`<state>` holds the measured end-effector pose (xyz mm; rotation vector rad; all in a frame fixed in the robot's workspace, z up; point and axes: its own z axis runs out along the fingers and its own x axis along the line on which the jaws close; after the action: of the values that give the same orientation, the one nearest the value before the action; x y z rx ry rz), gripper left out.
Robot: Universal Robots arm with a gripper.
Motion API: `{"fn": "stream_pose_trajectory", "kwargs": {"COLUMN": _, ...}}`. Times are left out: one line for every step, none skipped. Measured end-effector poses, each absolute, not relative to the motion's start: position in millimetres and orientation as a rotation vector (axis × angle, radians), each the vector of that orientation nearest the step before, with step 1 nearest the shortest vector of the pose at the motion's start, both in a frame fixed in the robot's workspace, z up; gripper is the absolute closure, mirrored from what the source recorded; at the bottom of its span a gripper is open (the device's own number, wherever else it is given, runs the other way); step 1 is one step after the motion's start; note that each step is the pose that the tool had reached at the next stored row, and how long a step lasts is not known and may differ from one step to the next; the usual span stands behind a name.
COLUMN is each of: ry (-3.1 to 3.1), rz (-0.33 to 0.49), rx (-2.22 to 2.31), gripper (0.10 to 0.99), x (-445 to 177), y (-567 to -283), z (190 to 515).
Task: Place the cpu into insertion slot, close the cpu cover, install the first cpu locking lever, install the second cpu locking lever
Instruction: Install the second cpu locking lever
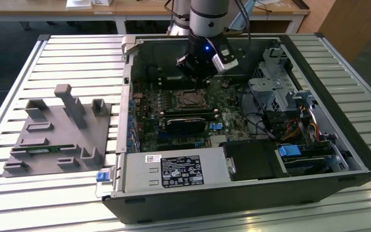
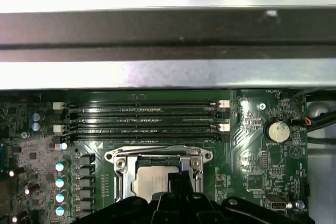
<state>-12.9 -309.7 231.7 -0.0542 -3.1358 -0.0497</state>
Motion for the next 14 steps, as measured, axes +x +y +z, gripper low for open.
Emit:
{"fn": "stream_pose_trajectory", "kwargs": {"ry": -3.136, "rz": -0.050, "rx": -0.054, "gripper": 0.984, "x": -13.0, "y": -310.9, "z": 231.7}}
{"fn": "stream_pose_trajectory", "kwargs": {"ry": -3.136, "rz": -0.049, "rx": -0.055, "gripper": 0.984, "x": -13.0, "y": -312.5, "z": 231.7}}
{"fn": "stream_pose_trajectory", "kwargs": {"ry": -3.136, "rz": -0.049, "rx": -0.055, "gripper": 0.984, "x": -13.0, "y": -314.4, "z": 231.7}}
{"fn": "stream_pose_trajectory", "kwargs": {"ry": -3.136, "rz": -0.049, "rx": -0.055, "gripper": 0.984, "x": -13.1, "y": -316.7, "z": 231.8}}
{"fn": "stream_pose_trajectory", "kwargs": {"ry": -3.136, "rz": -0.049, "rx": -0.054, "gripper": 0.984, "x": -13.0, "y": -318.8, "z": 231.7}}
{"fn": "stream_pose_trajectory", "kwargs": {"ry": -3.136, "rz": -0.049, "rx": -0.054, "gripper": 0.984, "x": -13.1, "y": -320.4, "z": 231.7}}
{"fn": "stream_pose_trajectory", "kwargs": {"ry": -3.136, "rz": -0.049, "rx": -0.054, "gripper": 0.984, "x": -13.1, "y": -321.4, "z": 231.7}}
{"fn": "stream_pose_trajectory", "kwargs": {"ry": -3.136, "rz": -0.049, "rx": -0.054, "gripper": 0.984, "x": -13.1, "y": -322.0, "z": 231.8}}
{"fn": "stream_pose_trajectory", "kwargs": {"ry": -3.136, "rz": -0.049, "rx": -0.055, "gripper": 0.984, "x": -13.1, "y": -322.2, "z": 231.8}}
{"fn": "stream_pose_trajectory", "kwargs": {"ry": -3.136, "rz": -0.049, "rx": -0.055, "gripper": 0.984, "x": -13.1, "y": -322.2, "z": 232.4}}
{"fn": "stream_pose_trajectory", "kwargs": {"ry": -3.136, "rz": -0.049, "rx": -0.055, "gripper": 0.984, "x": -13.1, "y": -322.2, "z": 233.4}}
{"fn": "stream_pose_trajectory", "kwargs": {"ry": -3.136, "rz": -0.049, "rx": -0.055, "gripper": 0.984, "x": -13.1, "y": -322.2, "z": 235.2}}
{"fn": "stream_pose_trajectory", "kwargs": {"ry": -3.136, "rz": -0.049, "rx": -0.055, "gripper": 0.984, "x": -13.1, "y": -322.2, "z": 237.3}}
{"fn": "stream_pose_trajectory", "kwargs": {"ry": -3.136, "rz": -0.049, "rx": -0.055, "gripper": 0.984, "x": -13.1, "y": -322.2, "z": 238.8}}
